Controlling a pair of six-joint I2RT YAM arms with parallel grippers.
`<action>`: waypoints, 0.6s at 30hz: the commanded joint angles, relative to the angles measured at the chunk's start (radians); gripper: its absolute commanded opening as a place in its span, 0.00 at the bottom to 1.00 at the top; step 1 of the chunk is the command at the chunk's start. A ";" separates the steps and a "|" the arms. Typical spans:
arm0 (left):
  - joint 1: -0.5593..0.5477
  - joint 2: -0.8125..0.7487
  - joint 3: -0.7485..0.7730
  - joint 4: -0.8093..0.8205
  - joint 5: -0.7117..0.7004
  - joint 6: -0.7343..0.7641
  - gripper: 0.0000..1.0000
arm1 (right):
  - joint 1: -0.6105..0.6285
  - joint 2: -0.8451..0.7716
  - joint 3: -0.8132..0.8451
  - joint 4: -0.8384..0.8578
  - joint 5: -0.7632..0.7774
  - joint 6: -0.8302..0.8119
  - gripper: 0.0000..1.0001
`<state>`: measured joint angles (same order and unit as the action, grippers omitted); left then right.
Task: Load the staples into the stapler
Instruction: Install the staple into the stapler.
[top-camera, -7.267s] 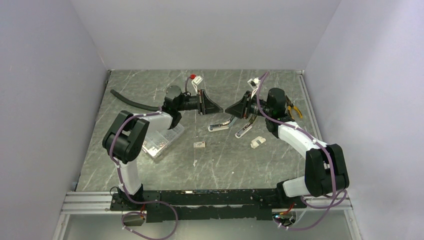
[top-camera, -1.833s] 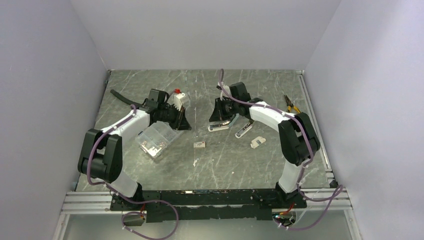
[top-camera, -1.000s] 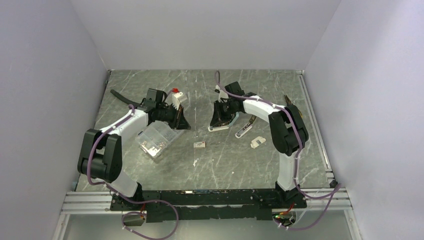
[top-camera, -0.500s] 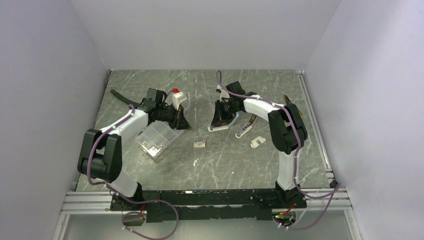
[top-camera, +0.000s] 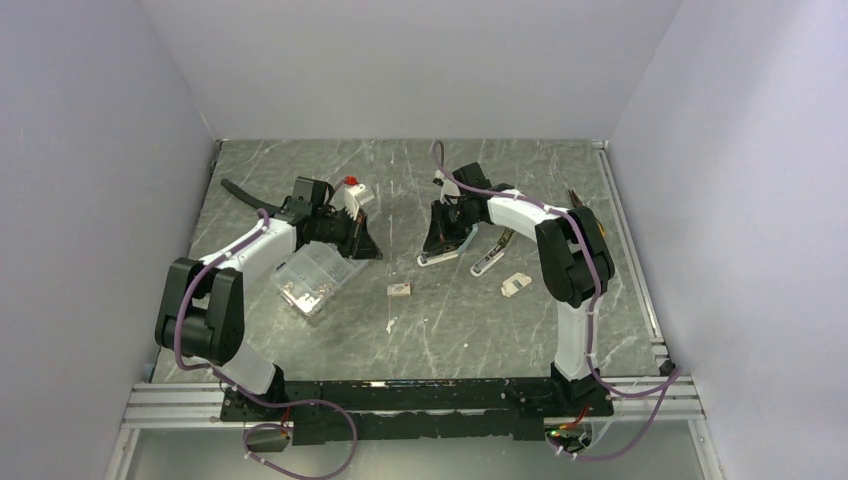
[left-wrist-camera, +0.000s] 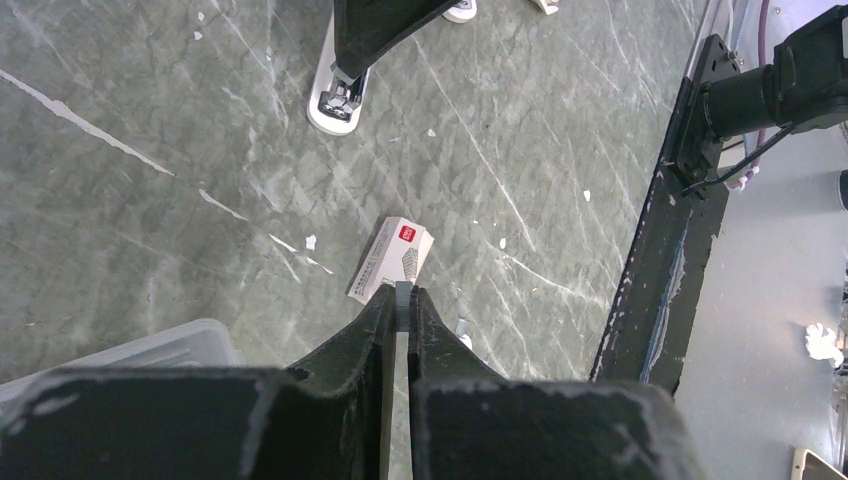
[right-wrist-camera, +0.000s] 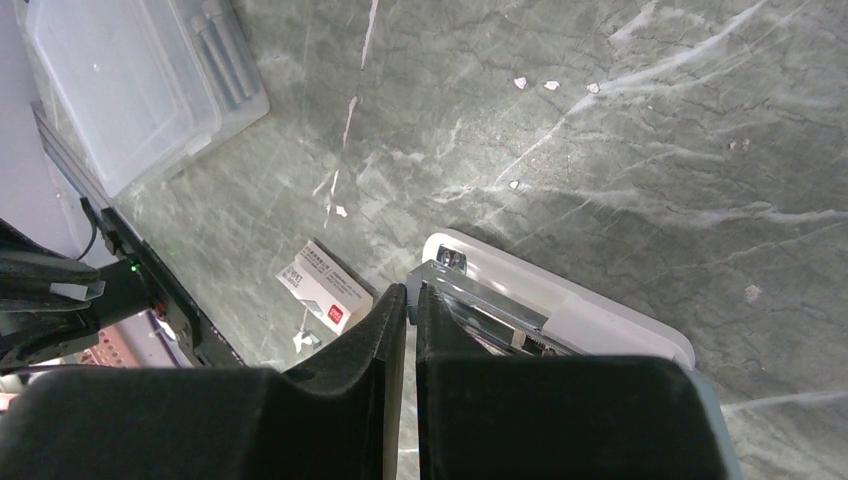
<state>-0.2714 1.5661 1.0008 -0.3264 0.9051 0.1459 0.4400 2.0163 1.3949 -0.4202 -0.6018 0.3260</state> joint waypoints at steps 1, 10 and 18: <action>0.004 -0.025 0.001 0.018 0.044 0.034 0.10 | -0.005 -0.006 0.046 -0.013 0.002 0.001 0.00; 0.005 -0.025 -0.001 0.018 0.044 0.037 0.10 | -0.004 -0.032 0.090 -0.079 0.011 -0.046 0.00; 0.004 -0.024 0.002 0.015 0.046 0.041 0.10 | 0.003 -0.016 0.112 -0.140 0.038 -0.092 0.00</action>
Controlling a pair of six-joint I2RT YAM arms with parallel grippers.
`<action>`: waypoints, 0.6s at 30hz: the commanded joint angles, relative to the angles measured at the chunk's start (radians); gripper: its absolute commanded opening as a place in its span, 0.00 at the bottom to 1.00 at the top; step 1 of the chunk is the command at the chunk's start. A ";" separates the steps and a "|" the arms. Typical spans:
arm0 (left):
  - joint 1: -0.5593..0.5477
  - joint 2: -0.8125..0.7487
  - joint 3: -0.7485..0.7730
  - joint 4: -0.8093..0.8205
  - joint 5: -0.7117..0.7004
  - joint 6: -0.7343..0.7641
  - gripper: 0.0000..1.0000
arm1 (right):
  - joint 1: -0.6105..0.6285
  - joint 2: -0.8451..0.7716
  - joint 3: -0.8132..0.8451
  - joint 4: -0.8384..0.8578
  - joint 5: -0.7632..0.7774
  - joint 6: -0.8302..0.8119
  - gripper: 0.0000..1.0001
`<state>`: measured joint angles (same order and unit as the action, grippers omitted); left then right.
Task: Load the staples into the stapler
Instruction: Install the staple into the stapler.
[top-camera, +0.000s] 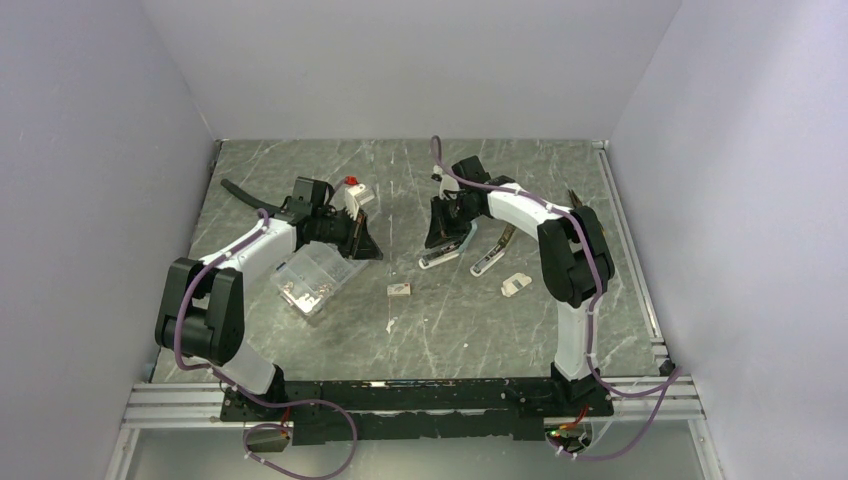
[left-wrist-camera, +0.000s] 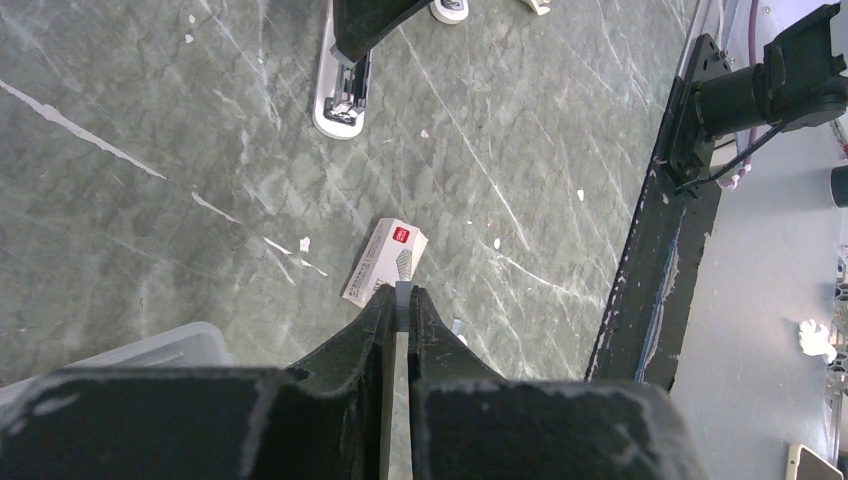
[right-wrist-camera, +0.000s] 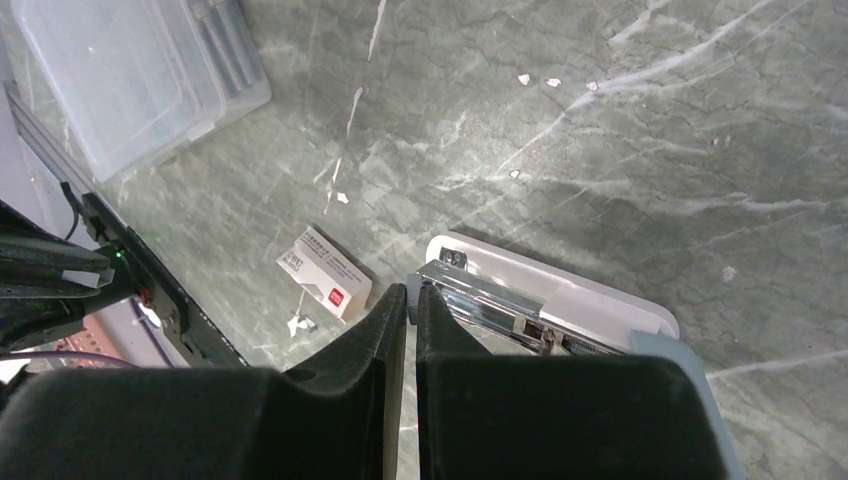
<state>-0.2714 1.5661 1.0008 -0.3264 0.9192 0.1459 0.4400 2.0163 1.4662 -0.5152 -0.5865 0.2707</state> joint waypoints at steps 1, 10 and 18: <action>0.004 -0.023 0.002 0.016 0.033 0.039 0.10 | 0.006 -0.013 0.045 -0.051 0.025 -0.040 0.00; 0.003 -0.023 0.003 0.015 0.033 0.042 0.10 | 0.022 -0.006 0.030 -0.057 0.015 -0.053 0.00; 0.004 -0.025 0.005 0.012 0.037 0.042 0.09 | 0.026 0.005 0.046 -0.078 0.023 -0.067 0.00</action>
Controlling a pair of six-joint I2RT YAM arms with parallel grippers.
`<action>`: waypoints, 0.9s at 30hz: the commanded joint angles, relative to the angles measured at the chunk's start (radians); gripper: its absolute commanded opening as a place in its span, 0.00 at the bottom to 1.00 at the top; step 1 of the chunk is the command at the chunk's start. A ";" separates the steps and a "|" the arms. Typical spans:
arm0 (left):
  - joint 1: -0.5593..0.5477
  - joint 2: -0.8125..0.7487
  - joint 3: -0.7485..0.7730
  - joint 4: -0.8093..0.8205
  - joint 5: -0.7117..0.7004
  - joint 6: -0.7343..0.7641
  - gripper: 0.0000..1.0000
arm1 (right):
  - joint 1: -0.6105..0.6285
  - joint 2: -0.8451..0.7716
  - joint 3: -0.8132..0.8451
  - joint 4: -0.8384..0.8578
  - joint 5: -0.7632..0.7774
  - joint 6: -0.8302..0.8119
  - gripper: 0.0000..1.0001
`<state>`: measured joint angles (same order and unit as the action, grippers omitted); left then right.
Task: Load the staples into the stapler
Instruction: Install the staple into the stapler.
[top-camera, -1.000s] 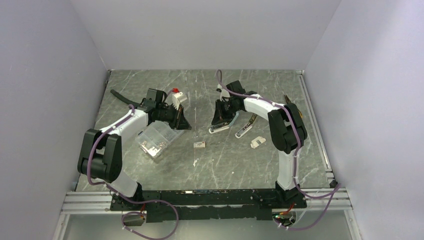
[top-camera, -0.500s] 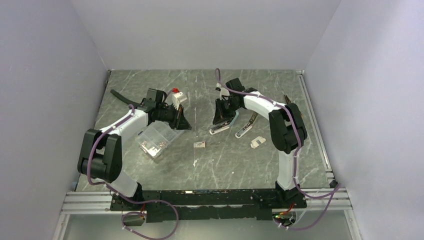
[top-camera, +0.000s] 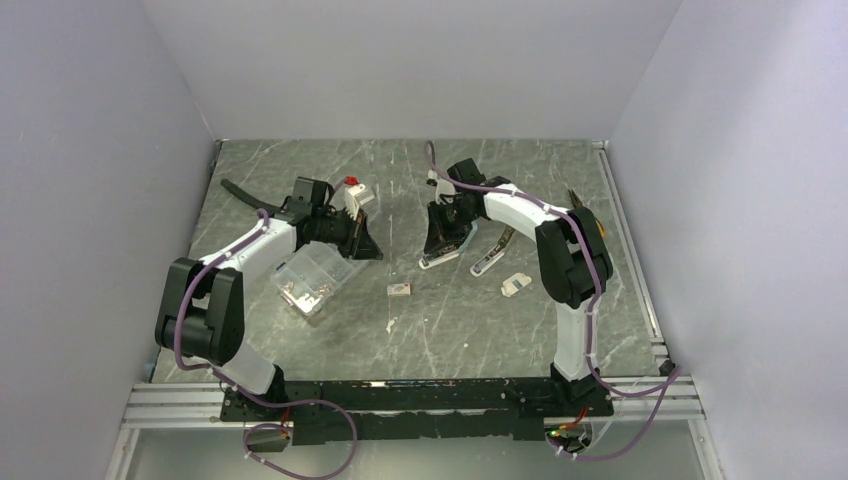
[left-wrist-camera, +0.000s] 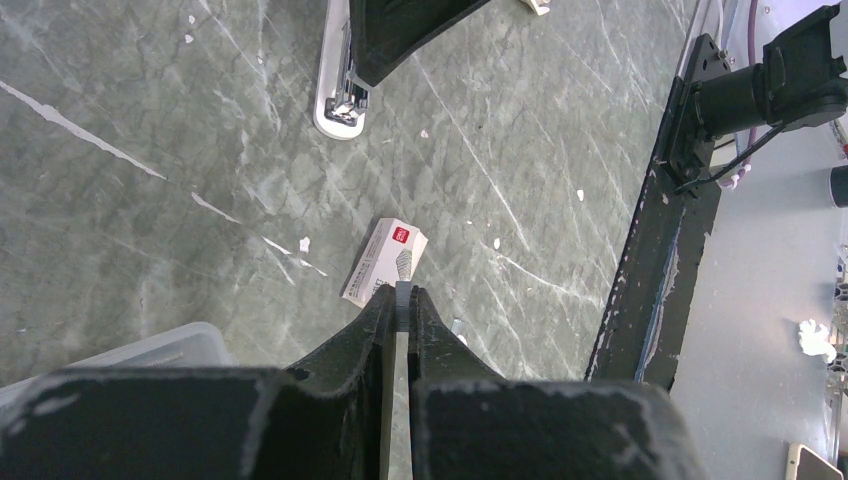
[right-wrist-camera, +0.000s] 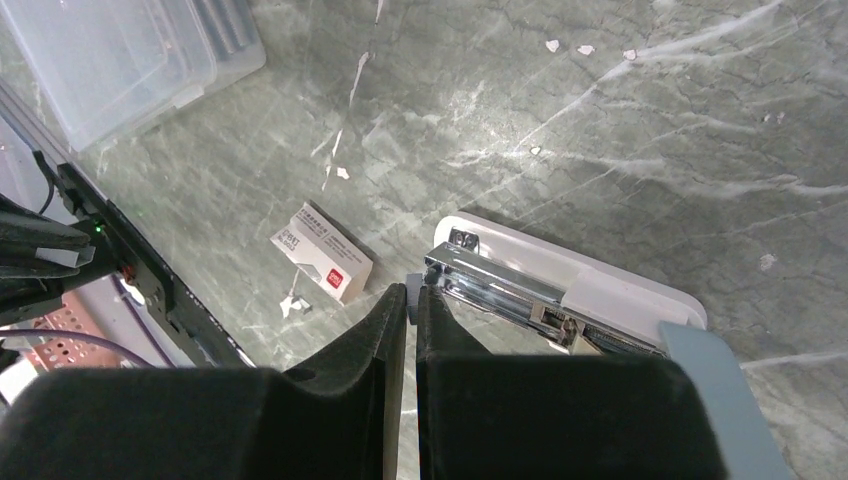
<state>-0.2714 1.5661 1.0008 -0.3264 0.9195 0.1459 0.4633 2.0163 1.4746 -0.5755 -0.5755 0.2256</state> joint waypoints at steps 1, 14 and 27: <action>0.004 -0.025 0.004 0.012 0.036 0.042 0.09 | 0.003 0.008 0.042 -0.025 0.012 -0.026 0.00; 0.004 -0.020 0.004 0.014 0.039 0.042 0.10 | 0.004 0.045 0.081 -0.065 0.005 -0.047 0.00; 0.004 -0.022 0.005 0.012 0.042 0.043 0.09 | 0.003 0.052 0.078 -0.063 0.009 -0.046 0.00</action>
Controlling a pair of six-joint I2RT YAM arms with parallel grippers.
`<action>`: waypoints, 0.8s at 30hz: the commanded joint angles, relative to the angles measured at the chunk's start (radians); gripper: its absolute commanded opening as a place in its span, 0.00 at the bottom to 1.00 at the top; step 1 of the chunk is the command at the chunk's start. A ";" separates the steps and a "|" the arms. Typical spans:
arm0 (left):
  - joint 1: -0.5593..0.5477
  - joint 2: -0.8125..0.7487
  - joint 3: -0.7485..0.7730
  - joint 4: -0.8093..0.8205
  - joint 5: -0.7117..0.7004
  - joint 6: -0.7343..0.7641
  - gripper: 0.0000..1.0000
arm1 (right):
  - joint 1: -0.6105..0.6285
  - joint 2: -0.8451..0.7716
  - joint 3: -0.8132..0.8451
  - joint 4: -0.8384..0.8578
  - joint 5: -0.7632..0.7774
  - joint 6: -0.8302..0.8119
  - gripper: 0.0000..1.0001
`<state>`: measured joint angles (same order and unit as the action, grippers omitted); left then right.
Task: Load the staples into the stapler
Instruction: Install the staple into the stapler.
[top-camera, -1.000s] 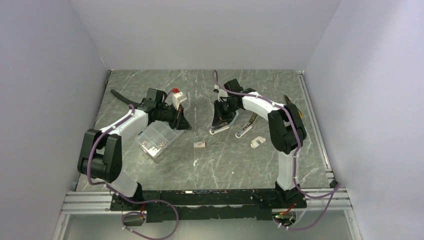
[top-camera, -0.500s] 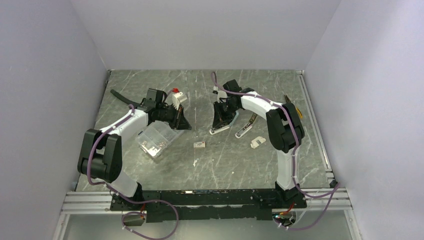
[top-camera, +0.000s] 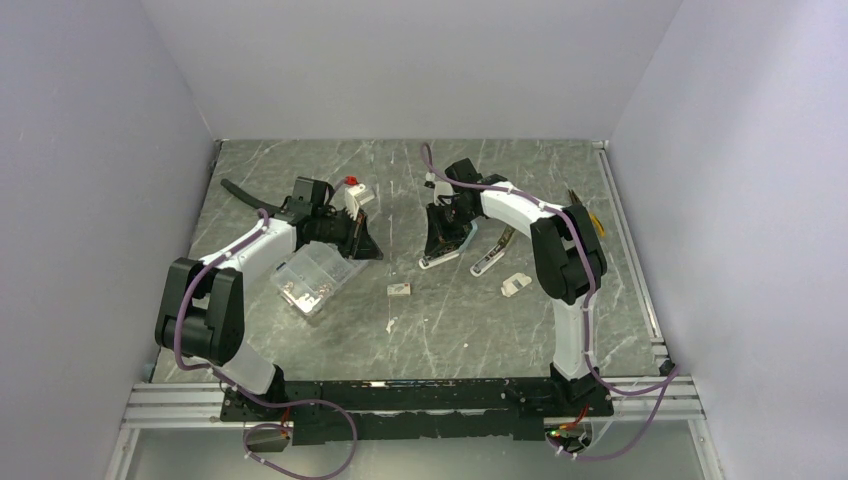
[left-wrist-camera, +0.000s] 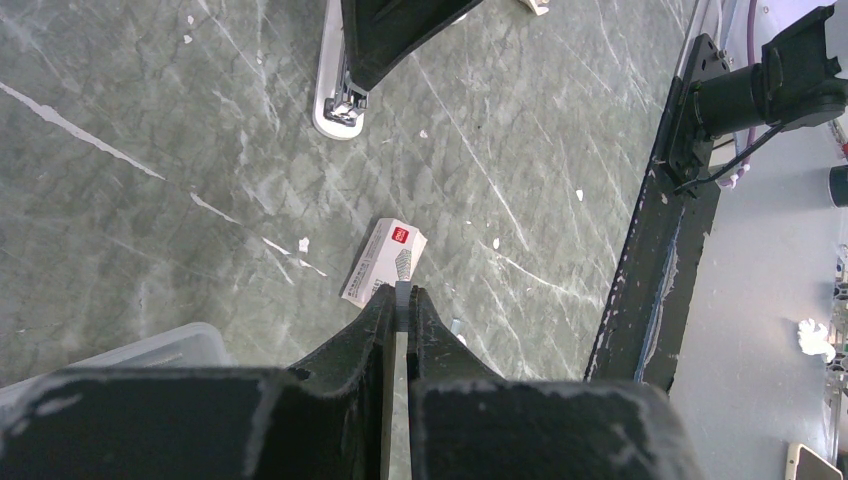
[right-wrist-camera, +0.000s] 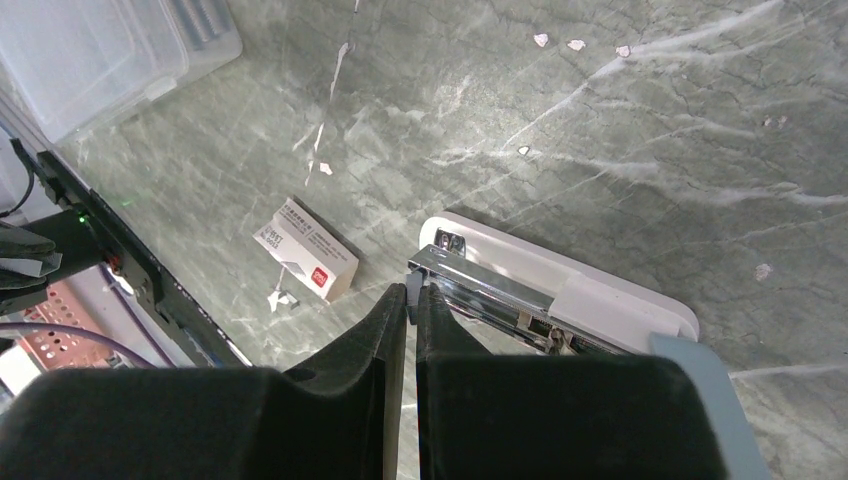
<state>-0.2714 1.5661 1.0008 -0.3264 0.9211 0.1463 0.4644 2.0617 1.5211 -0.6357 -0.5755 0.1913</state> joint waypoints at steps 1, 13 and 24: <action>0.005 -0.023 0.004 0.011 0.041 0.043 0.09 | 0.002 0.007 0.031 -0.002 0.009 -0.012 0.00; 0.005 -0.021 0.005 0.010 0.044 0.041 0.09 | 0.002 0.016 0.033 -0.003 0.013 -0.011 0.00; 0.004 -0.020 0.005 0.010 0.047 0.042 0.09 | 0.003 0.020 0.031 -0.004 0.018 -0.010 0.00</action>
<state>-0.2714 1.5661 1.0008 -0.3264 0.9279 0.1463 0.4644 2.0792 1.5215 -0.6361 -0.5743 0.1902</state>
